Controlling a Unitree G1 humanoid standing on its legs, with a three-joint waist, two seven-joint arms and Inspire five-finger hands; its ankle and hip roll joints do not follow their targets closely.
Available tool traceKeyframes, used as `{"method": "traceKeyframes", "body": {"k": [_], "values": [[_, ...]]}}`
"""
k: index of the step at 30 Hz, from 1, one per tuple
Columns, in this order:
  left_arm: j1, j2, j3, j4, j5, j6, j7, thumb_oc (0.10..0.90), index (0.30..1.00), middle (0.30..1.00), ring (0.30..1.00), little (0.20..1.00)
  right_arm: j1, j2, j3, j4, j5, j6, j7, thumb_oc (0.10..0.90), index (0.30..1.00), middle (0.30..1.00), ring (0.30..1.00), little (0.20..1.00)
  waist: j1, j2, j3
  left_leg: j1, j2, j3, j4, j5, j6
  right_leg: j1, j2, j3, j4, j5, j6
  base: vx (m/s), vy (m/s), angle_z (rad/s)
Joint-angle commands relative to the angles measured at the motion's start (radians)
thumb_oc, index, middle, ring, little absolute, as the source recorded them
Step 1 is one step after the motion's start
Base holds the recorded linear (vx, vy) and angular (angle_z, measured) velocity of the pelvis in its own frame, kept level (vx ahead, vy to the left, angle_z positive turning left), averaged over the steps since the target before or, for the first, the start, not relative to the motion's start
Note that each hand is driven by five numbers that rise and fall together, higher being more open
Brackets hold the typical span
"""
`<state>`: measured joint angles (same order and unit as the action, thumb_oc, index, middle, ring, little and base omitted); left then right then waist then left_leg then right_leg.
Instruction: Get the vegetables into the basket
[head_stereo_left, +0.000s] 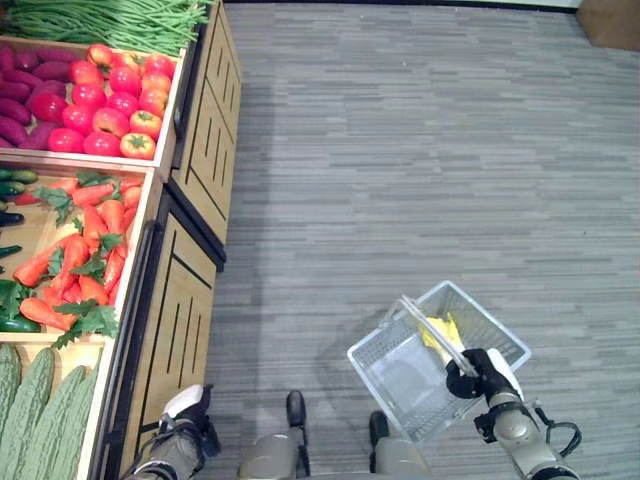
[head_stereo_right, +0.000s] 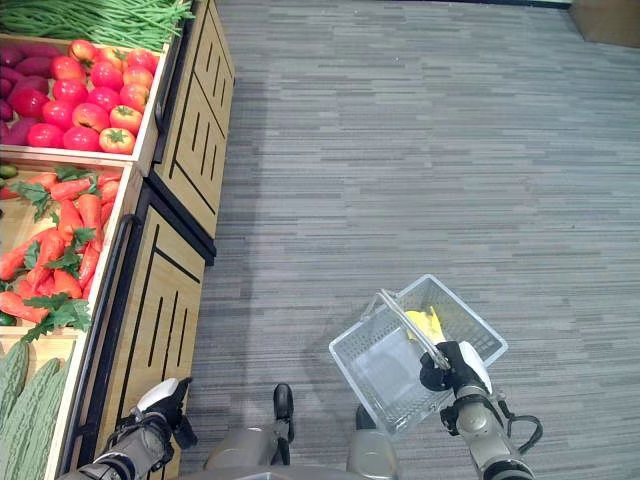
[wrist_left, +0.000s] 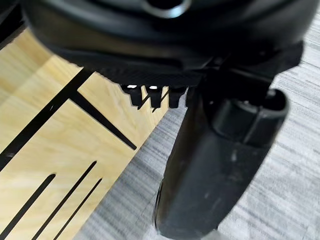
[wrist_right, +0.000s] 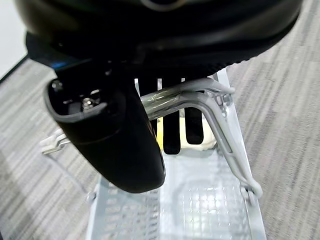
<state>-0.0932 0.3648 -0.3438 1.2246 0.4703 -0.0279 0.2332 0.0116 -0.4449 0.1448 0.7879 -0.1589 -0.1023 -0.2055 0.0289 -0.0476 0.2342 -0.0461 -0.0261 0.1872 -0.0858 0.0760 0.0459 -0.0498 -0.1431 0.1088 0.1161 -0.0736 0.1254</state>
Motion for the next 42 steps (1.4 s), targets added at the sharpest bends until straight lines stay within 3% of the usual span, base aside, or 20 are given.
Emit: {"method": "traceKeyframes", "body": {"k": [1, 5, 11, 14, 20, 21, 30, 33, 38, 39, 40, 42], "values": [[0.034, 0.0, 0.043, 0.02, -0.002, -0.002, 0.005, 0.9, 1.0, 1.0, 1.0, 1.0, 0.018, -0.06, -0.037, -0.075, 0.012, -0.047, -0.045, 0.4, 0.3, 0.3, 0.3, 0.3, 0.005, -0.03, -0.051, -0.05, 0.028, -0.034, 0.118, -0.078, -0.034, -0.035, -0.065, 0.039, 0.053, 0.222, 0.076, 0.06, 0.105, -0.05], [0.037, 0.007, 0.053, 0.017, -0.013, -0.003, -0.001, 0.9, 1.0, 1.0, 1.0, 1.0, 0.013, -0.059, -0.025, -0.095, 0.002, -0.053, -0.04, 0.4, 0.3, 0.3, 0.3, 0.3, 0.004, -0.017, -0.037, -0.01, 0.024, -0.039, 0.127, -0.105, -0.018, -0.095, -0.022, 0.019, 0.167, 0.22, 0.058, 0.09, 0.073, -0.04], [0.033, 0.006, 0.057, 0.035, -0.025, -0.004, -0.003, 0.9, 1.0, 1.0, 1.0, 1.0, 0.009, -0.065, -0.024, -0.097, 0.006, -0.063, -0.045, 0.4, 0.3, 0.3, 0.3, 0.3, -0.02, -0.011, -0.016, 0.06, 0.022, -0.064, 0.107, -0.132, -0.025, -0.18, 0.037, -0.004, 0.078, 0.188, 0.043, 0.14, -0.02, 0.05], [0.034, 0.001, 0.053, 0.04, -0.017, -0.007, -0.01, 0.9, 1.0, 1.0, 1.0, 1.0, 0.006, -0.068, -0.019, -0.103, 0.012, -0.069, -0.048, 0.4, 0.3, 0.3, 0.3, 0.3, -0.049, -0.017, -0.004, 0.117, 0.009, -0.103, 0.117, -0.17, -0.037, -0.233, 0.06, 0.005, -0.001, 0.233, 0.051, 0.26, -0.078, 0.29], [0.046, -0.027, 0.052, 0.044, -0.023, -0.006, -0.008, 0.9, 1.0, 1.0, 1.0, 1.0, 0.023, -0.091, -0.017, -0.123, 0.008, -0.071, -0.031, 0.4, 0.3, 0.3, 0.3, 0.3, -0.041, -0.016, -0.021, 0.117, 0.01, -0.125, 0.172, -0.192, -0.056, -0.178, 0.07, -0.015, -0.012, 0.214, 0.03, 0.16, -0.126, 0.4], [0.058, -0.039, 0.046, 0.044, -0.026, -0.007, -0.011, 0.9, 1.0, 1.0, 1.0, 1.0, 0.036, -0.102, -0.027, -0.138, 0.014, -0.075, -0.029, 0.4, 0.3, 0.3, 0.3, 0.3, -0.037, -0.005, -0.035, 0.119, 0.028, -0.14, 0.17, -0.171, -0.069, -0.169, 0.082, -0.036, 0.006, 0.187, 0.014, 0.12, -0.118, -0.07], [0.059, -0.046, 0.029, 0.05, -0.018, -0.007, -0.021, 0.9, 1.0, 1.0, 1.0, 1.0, 0.052, -0.117, -0.043, -0.151, 0.007, -0.076, -0.025, 0.4, 0.3, 0.3, 0.3, 0.3, -0.049, 0.014, -0.051, 0.157, 0.065, -0.162, 0.116, -0.15, -0.087, -0.183, 0.099, -0.064, 0.068, 0.133, -0.003, 0.09, -0.079, 0.19], [0.047, -0.044, 0.03, 0.056, -0.021, 0.003, -0.018, 0.9, 1.0, 1.0, 1.0, 1.0, 0.076, -0.133, -0.06, -0.16, 0.004, -0.076, -0.022, 0.4, 0.3, 0.3, 0.3, 0.3, -0.057, 0.037, -0.054, 0.162, 0.092, -0.186, 0.127, -0.114, -0.113, -0.188, 0.109, -0.079, 0.107, 0.085, -0.026, 0.14, -0.187, 0.15], [0.034, -0.049, 0.024, 0.05, -0.025, 0.007, -0.016, 0.9, 1.0, 1.0, 1.0, 1.0, 0.07, -0.154, -0.063, -0.153, 0.011, -0.079, -0.031, 0.4, 0.3, 0.3, 0.3, 0.3, -0.048, 0.035, -0.029, 0.071, 0.088, -0.217, 0.32, -0.025, -0.151, -0.137, 0.124, -0.088, 0.082, 0.064, -0.061, 0.07, -0.14, 0.26], [0.034, -0.049, 0.023, 0.05, -0.025, 0.007, -0.015, 0.9, 1.0, 1.0, 1.0, 1.0, 0.07, -0.154, -0.064, -0.153, 0.011, -0.079, -0.031, 0.4, 0.3, 0.3, 0.3, 0.3, -0.049, 0.035, -0.029, 0.068, 0.087, -0.219, 0.324, -0.027, -0.151, -0.137, 0.123, -0.09, 0.082, 0.064, -0.061, 0.06, -0.073, 0.19], [0.024, -0.055, 0.012, 0.045, -0.036, 0.006, -0.013, 0.9, 1.0, 1.0, 1.0, 1.0, 0.069, -0.153, -0.076, -0.134, 0.026, -0.076, -0.046, 0.4, 0.3, 0.3, 0.3, 0.3, -0.041, 0.024, -0.011, 0.0, 0.092, -0.203, 0.336, -0.011, -0.146, -0.108, 0.099, -0.099, 0.072, 0.061, -0.059, 0.08, -0.024, 0.09], [0.02, -0.062, -0.003, 0.041, -0.031, 0.006, -0.013, 0.9, 1.0, 1.0, 1.0, 1.0, 0.077, -0.151, -0.09, -0.129, 0.033, -0.072, -0.054, 0.4, 0.3, 0.3, 0.3, 0.3, -0.037, 0.015, -0.005, -0.055, 0.106, -0.16, 0.286, -0.043, -0.134, -0.076, 0.075, -0.109, 0.054, 0.052, -0.05, 0.14, 0.018, 0.36]]}}
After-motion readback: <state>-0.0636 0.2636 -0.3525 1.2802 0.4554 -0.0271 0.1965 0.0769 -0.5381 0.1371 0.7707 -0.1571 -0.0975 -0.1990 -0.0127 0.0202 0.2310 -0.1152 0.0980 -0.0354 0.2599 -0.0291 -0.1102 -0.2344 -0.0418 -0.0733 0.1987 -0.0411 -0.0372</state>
